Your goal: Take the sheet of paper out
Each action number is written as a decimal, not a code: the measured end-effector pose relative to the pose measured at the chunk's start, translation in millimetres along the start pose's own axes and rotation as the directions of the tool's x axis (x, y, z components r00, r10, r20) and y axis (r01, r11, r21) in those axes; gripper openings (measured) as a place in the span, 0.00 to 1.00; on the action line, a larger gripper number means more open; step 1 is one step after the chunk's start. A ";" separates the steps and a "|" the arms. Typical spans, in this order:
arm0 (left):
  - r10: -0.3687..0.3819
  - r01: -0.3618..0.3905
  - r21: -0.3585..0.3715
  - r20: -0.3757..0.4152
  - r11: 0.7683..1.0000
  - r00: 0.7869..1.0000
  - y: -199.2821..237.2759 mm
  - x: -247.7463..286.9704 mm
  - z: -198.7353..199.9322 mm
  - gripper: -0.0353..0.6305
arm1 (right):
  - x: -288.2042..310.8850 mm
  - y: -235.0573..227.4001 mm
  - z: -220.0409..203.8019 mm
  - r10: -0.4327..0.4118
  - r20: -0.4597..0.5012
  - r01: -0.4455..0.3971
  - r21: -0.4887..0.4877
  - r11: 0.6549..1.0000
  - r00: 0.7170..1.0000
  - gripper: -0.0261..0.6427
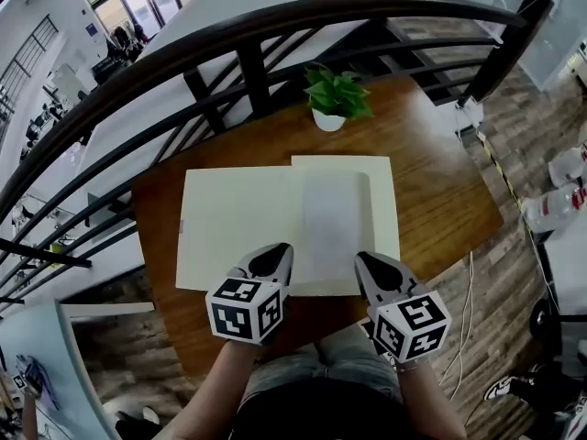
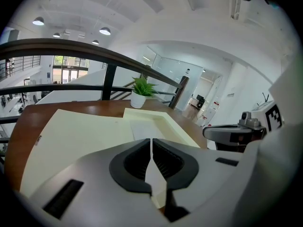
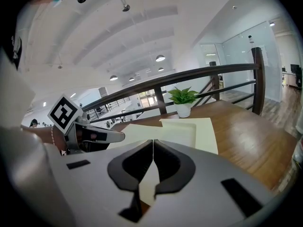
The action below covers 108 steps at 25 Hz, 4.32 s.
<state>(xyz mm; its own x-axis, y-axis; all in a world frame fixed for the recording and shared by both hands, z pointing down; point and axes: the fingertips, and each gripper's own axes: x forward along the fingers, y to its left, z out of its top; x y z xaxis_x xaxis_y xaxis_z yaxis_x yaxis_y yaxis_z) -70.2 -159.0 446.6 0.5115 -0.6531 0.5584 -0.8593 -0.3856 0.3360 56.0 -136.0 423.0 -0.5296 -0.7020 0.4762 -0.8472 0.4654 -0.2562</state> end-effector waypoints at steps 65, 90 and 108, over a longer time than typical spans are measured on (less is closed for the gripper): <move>0.017 0.023 0.097 -0.395 0.995 0.919 22.3 119.0 -52.2 0.21 | 51.7 -78.6 -4.7 0.086 -0.082 -0.072 0.157 0.985 0.993 0.08; 0.111 -0.055 0.174 -0.334 0.983 0.936 40.1 106.4 -46.6 0.09 | 40.4 -71.9 -3.7 0.089 -0.059 -0.079 0.152 0.985 0.994 0.08; 0.114 -0.088 0.121 -0.228 0.989 0.967 61.0 64.1 -26.2 0.09 | 36.0 -37.4 12.5 0.089 -0.010 -0.088 0.099 0.991 0.996 0.08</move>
<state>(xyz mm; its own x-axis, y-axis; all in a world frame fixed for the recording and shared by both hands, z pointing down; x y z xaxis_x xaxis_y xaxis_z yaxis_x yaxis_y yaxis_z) -89.7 -207.3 522.7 0.3976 -0.5270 0.7511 -0.8952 -0.4025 0.1914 68.0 -185.4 439.2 -0.6025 -0.6523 0.4599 -0.7975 0.4695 -0.3788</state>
